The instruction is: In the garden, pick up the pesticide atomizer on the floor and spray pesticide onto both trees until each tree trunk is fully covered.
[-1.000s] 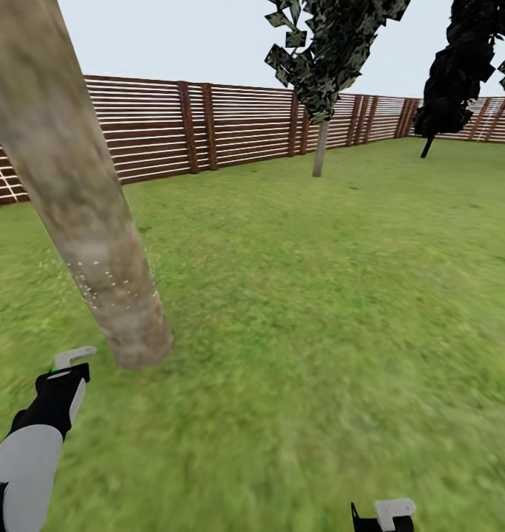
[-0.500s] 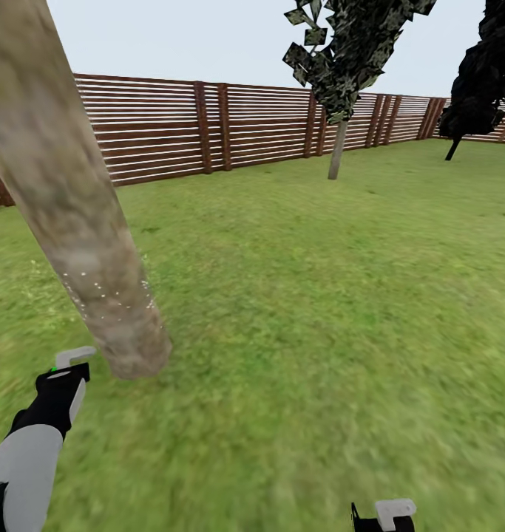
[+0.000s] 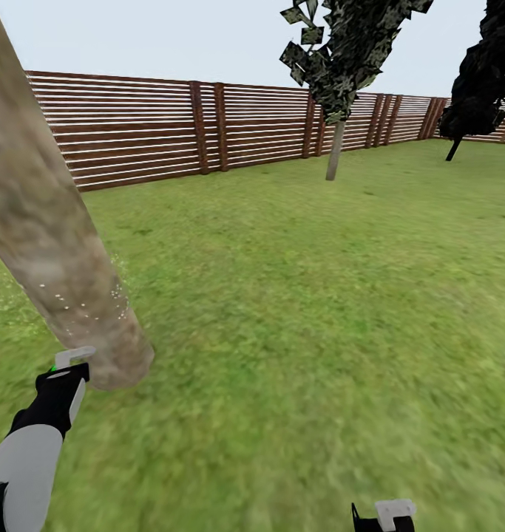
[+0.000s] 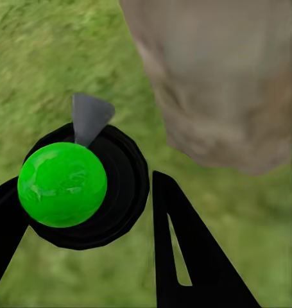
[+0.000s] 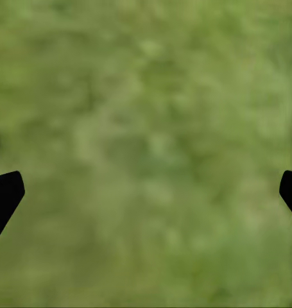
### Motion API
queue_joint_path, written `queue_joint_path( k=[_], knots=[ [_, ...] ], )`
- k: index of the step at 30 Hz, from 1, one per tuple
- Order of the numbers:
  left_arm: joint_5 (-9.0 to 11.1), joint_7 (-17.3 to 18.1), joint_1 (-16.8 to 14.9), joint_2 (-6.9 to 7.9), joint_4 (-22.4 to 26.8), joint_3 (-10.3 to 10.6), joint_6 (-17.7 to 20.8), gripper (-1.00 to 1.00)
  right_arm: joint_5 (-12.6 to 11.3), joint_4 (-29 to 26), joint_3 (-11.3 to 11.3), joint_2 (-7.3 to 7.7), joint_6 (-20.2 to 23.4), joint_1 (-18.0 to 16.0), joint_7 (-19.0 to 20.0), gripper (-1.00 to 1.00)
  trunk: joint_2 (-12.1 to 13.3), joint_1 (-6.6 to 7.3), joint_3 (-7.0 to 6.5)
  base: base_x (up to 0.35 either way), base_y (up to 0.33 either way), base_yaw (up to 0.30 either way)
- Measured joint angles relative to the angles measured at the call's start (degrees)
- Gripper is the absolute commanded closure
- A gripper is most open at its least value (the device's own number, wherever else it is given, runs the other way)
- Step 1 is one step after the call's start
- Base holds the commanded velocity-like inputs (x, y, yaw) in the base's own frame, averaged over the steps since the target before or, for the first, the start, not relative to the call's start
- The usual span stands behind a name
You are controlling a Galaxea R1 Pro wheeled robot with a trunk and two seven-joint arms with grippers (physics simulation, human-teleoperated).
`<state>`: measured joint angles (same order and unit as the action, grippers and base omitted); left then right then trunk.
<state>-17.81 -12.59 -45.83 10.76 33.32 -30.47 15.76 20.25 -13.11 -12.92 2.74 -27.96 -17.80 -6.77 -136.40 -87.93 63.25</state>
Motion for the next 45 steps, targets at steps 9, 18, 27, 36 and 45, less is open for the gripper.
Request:
queue_joint_path(
  k=[9,18,27,36,45],
  knots=[
    [0.2,-0.1,0.0,0.08,-0.1,-0.2,-1.0,1.00,0.0,0.0,0.0,0.00,0.0,0.0,0.0,-1.00,0.0,-0.02,0.00,0.088,-0.062,0.268],
    [0.3,-0.2,0.1,0.00,-0.8,-0.2,-4.4,1.00,0.0,0.0,0.0,0.00,0.0,0.0,0.0,-1.00,0.0,-0.02,0.00,0.000,-0.259,0.029],
    [0.2,-0.5,0.1,0.00,-0.8,-0.1,-4.4,1.00,0.0,0.0,0.0,-0.03,0.0,0.0,0.0,-1.00,0.0,-0.02,0.00,0.015,-0.273,0.000],
    [0.0,-0.8,0.1,0.30,-0.7,-0.4,-3.7,1.00,0.0,0.0,0.0,-0.09,0.0,0.0,0.0,-1.00,0.0,0.00,0.00,0.169,-0.232,0.225],
    [0.0,-0.8,0.1,0.19,-0.7,-0.2,-4.0,1.00,0.0,0.0,0.0,-0.09,0.0,0.0,0.0,-1.00,0.0,-0.01,0.00,0.180,-0.219,0.276]
  ],
)
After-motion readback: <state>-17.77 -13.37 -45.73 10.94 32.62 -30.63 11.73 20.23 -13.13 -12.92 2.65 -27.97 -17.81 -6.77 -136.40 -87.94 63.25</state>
